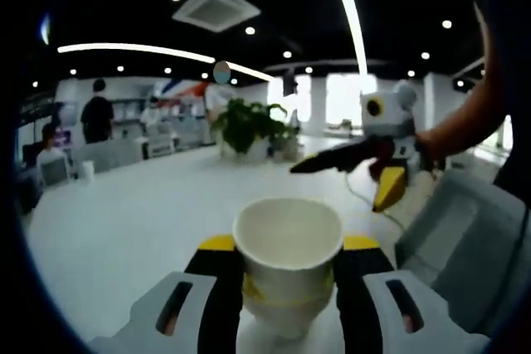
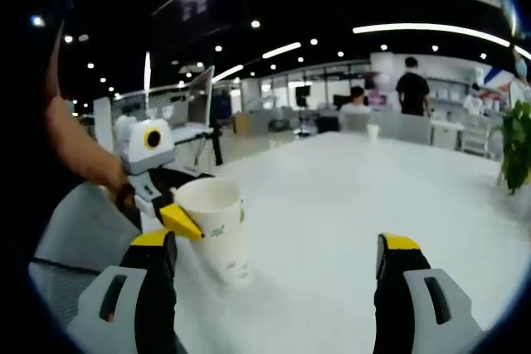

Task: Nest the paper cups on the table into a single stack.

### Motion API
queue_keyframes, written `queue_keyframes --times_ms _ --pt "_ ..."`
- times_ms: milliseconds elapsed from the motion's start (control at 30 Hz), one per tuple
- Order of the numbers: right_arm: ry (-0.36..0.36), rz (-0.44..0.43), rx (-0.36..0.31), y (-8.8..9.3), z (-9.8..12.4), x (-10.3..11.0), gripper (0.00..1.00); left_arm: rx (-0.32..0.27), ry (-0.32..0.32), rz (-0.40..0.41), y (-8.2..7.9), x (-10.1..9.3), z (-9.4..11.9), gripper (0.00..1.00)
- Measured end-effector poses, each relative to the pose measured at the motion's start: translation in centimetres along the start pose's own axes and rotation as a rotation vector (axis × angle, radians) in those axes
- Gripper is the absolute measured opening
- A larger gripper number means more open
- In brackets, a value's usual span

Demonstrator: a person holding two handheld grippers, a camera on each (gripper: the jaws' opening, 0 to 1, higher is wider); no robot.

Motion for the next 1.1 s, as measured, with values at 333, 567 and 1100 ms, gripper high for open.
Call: queue_keyframes --times_ms 333,567,1100 --pt "-0.008 0.002 0.002 0.0 -0.3 0.0 1.00 0.024 0.004 -0.041 0.2 0.2 -0.1 0.46" --pt "-0.009 -0.001 -0.001 -0.1 -0.4 -0.1 1.00 0.034 0.014 -0.031 0.1 0.0 -0.3 0.51" --pt "-0.011 0.038 -0.025 -1.7 -0.1 -0.6 1.00 -0.006 -0.074 0.006 -2.8 2.9 2.0 0.98"
Point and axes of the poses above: the point that each gripper's makers call its tool centre point, and the gripper's own axes: z roughly backward along the fingers, x roughly to its left, y roughly out of its underside, the point moved 2 cm from there along z, roughly backward along the fingers, and after that the axes turned 5 degrees about -x, right-handed, at the moved point
